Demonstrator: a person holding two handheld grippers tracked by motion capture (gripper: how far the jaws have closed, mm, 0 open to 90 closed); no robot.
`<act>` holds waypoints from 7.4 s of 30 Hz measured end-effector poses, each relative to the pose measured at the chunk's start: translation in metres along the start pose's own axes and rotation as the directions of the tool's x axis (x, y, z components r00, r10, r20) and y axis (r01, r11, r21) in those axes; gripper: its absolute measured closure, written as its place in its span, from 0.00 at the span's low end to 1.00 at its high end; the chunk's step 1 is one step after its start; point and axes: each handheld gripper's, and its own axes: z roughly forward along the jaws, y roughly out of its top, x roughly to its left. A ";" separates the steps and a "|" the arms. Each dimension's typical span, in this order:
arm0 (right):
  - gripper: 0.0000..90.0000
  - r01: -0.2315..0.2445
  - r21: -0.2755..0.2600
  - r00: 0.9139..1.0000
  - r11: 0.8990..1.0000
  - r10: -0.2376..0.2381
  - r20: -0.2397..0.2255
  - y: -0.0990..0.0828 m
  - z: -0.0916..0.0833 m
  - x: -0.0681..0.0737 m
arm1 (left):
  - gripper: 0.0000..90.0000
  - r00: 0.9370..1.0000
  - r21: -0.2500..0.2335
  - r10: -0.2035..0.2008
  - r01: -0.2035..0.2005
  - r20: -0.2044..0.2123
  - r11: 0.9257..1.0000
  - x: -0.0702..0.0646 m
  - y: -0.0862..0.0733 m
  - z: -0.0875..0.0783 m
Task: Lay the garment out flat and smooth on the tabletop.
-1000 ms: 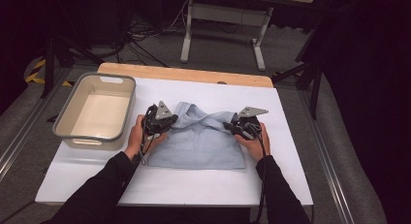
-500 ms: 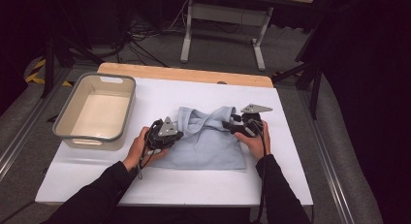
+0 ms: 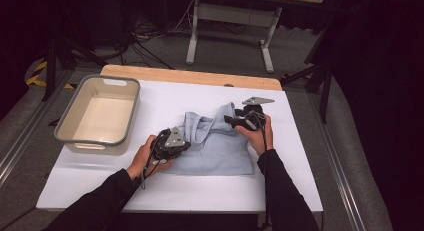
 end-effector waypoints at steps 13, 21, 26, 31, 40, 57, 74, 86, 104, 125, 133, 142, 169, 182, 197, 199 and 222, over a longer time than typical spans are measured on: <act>0.96 0.117 0.037 0.993 0.992 -0.116 -0.017 0.006 0.006 0.013 | 1.00 0.999 -0.066 -0.037 0.036 -0.025 0.997 0.009 0.007 -0.004; 0.96 0.112 -0.056 0.994 0.992 -0.113 -0.006 0.009 -0.010 0.010 | 0.99 0.995 -0.126 -0.069 0.060 -0.071 0.990 0.034 0.030 -0.009; 0.96 0.140 -0.069 0.990 0.988 -0.140 0.007 0.009 -0.015 0.012 | 0.83 0.987 -0.141 -0.127 0.112 -0.097 0.984 0.050 0.035 -0.009; 0.96 0.144 -0.069 0.990 0.987 -0.144 0.005 0.004 -0.014 0.014 | 0.58 0.972 -0.113 -0.221 0.212 -0.080 0.971 0.071 0.036 0.000; 0.96 0.147 -0.069 0.989 0.987 -0.147 0.005 -0.001 -0.013 0.015 | 0.55 0.969 -0.014 -0.241 0.242 0.049 0.970 0.084 0.041 0.027; 0.96 0.158 -0.142 0.987 0.977 -0.155 0.038 0.005 -0.019 0.011 | 0.91 0.958 -0.227 -0.261 0.229 -0.119 0.947 0.090 0.048 0.001; 0.80 0.080 -0.205 0.991 0.976 -0.056 0.122 0.033 -0.015 -0.011 | 0.63 0.887 -0.290 -0.352 0.268 -0.298 0.919 0.106 0.048 -0.005; 0.74 0.124 -0.123 0.986 0.985 -0.108 0.129 0.004 -0.020 -0.002 | 0.43 0.918 -0.207 -0.286 0.234 -0.274 0.950 0.090 0.042 -0.006; 0.60 0.052 0.009 0.994 0.999 -0.053 0.094 -0.055 -0.028 -0.016 | 0.28 0.988 -0.057 -0.032 0.024 -0.149 0.998 0.018 0.000 -0.013; 0.84 -0.004 0.081 1.000 0.997 0.002 0.030 -0.069 -0.020 -0.019 | 0.56 0.993 0.039 -0.064 0.060 0.103 0.997 0.004 -0.044 -0.031; 0.86 -0.017 0.099 0.999 0.995 0.013 0.040 -0.067 -0.033 -0.010 | 0.93 0.996 0.070 0.005 -0.012 0.086 0.997 -0.005 -0.041 -0.037; 0.82 0.021 0.123 0.999 0.992 -0.025 0.034 -0.078 -0.051 0.008 | 0.92 0.993 0.075 0.041 -0.050 0.109 0.996 -0.022 -0.046 -0.051; 0.93 0.269 0.062 0.960 0.961 -0.273 0.056 -0.010 0.026 -0.005 | 0.91 0.990 0.043 -0.018 0.024 -0.139 0.999 0.077 0.033 0.039; 0.95 0.177 0.118 0.975 0.977 -0.191 0.116 -0.025 0.039 -0.020 | 0.83 0.973 0.063 -0.090 0.105 -0.214 0.992 0.100 0.015 0.060; 0.95 0.152 -0.001 0.978 0.988 -0.150 0.148 -0.025 0.012 -0.011 | 0.81 0.969 -0.072 -0.096 0.082 -0.229 0.994 0.089 0.030 0.028; 0.94 0.161 -0.031 0.977 0.986 -0.155 0.149 -0.024 0.005 -0.006 | 0.80 0.971 -0.085 -0.082 0.064 -0.223 0.994 0.083 0.032 0.022; 0.75 0.210 -0.182 0.975 0.961 -0.191 0.117 -0.028 -0.040 0.036 | 0.61 0.981 -0.208 -0.008 -0.034 -0.196 0.978 0.037 0.015 -0.020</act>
